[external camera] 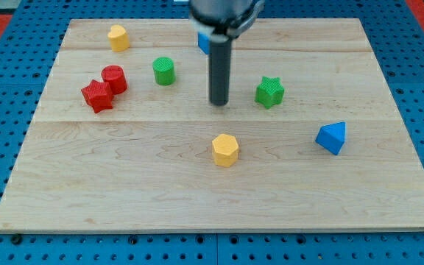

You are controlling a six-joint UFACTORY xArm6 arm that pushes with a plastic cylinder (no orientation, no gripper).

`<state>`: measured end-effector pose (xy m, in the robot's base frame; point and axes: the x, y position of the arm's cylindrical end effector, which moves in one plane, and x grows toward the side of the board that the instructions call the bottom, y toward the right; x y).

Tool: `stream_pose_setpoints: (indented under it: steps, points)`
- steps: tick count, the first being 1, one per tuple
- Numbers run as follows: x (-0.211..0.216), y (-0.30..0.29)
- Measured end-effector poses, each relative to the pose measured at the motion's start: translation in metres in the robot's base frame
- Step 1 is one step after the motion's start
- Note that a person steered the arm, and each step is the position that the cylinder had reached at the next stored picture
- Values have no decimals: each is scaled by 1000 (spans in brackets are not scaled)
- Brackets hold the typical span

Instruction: Drag the yellow hexagon towards the right of cube

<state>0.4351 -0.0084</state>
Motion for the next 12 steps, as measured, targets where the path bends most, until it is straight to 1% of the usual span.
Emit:
stream_pose_setpoints:
  steps: [1, 2, 3, 4, 5, 6, 7, 8, 9, 10, 12]
  points:
    - [62, -27]
    - [109, 9]
    - [80, 51]
    - [38, 27]
    - [62, 46]
    - [75, -32]
    - [49, -20]
    - [0, 13]
    - [-40, 13]
    - [-45, 13]
    - [-122, 38]
